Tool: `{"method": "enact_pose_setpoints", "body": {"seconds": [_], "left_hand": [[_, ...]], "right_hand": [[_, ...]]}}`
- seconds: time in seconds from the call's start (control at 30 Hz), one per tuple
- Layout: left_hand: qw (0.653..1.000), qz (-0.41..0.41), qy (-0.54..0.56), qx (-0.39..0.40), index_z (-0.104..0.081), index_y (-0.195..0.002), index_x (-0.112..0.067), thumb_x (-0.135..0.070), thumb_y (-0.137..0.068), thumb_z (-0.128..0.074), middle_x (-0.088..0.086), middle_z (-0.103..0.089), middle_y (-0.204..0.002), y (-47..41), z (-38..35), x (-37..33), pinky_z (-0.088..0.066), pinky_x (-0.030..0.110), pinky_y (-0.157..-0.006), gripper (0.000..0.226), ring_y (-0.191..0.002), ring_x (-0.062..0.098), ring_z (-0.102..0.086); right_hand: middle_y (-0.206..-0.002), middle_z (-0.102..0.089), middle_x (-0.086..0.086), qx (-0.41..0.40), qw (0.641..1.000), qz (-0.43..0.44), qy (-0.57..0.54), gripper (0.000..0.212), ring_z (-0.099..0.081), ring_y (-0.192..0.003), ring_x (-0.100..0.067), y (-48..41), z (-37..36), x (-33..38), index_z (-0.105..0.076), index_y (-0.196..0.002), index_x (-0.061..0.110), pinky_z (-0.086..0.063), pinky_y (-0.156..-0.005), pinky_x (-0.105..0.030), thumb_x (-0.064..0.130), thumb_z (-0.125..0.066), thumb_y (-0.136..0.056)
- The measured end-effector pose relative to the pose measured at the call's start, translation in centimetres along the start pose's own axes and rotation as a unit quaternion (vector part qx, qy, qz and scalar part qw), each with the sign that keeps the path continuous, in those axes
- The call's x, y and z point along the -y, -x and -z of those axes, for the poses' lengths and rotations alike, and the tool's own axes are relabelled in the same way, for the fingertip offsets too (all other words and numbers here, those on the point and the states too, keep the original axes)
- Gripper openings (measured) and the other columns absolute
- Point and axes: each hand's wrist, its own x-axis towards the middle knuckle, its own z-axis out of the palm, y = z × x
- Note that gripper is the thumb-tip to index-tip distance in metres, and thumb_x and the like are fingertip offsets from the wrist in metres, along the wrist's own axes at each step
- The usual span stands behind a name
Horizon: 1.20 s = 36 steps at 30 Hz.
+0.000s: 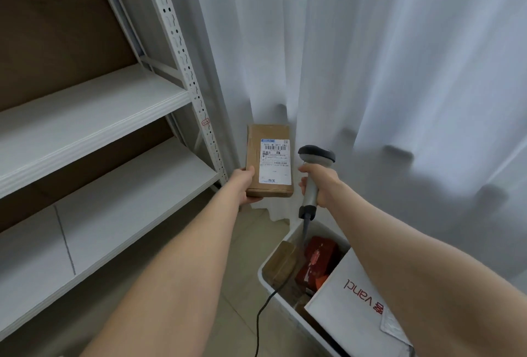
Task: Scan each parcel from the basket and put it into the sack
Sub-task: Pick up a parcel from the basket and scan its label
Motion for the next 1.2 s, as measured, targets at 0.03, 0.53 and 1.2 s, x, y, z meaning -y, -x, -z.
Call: {"method": "enact_pose_setpoints", "body": {"seconds": [0.03,0.53,1.2], "left_hand": [[1.0,0.001,0.003,-0.004,-0.046,-0.122,-0.012,-0.028,-0.102,-0.041,0.012,-0.064,-0.094,0.2,0.9,0.1,-0.053,0.049,-0.079,0.026,-0.092,0.031,-0.062],[0.981,0.031,0.033,-0.188,-0.052,-0.127,-0.012,-0.018,-0.099,-0.048,0.008,-0.06,-0.116,9.6,21.7,8.3,-0.05,0.044,-0.082,0.029,-0.1,0.025,-0.057],[0.903,0.092,0.139,-0.397,-0.055,-0.083,-0.015,0.0,-0.095,-0.043,0.009,-0.054,-0.077,26.6,59.8,31.0,-0.049,0.028,-0.056,0.023,-0.067,0.019,-0.051]], "right_hand": [[-0.082,-0.056,-0.01,0.007,1.0,-0.007,0.003,0.031,-0.054,-0.062,-0.019,-0.3,-0.8,-0.6,-0.056,-0.112,0.005,-0.051,-0.054,-0.029,0.01,-0.07,-0.085],[-0.108,-0.069,-0.015,0.213,0.962,-0.045,0.164,0.019,-0.066,-0.103,-0.03,5.4,-17.5,-11.9,-0.055,-0.086,0.007,-0.053,-0.095,-0.045,0.006,-0.074,-0.082],[-0.096,-0.064,-0.013,0.288,0.906,-0.089,0.298,0.027,-0.064,-0.097,-0.029,28.9,-43.6,-42.0,-0.053,-0.094,0.003,-0.054,-0.09,-0.039,0.007,-0.076,-0.079]]}}
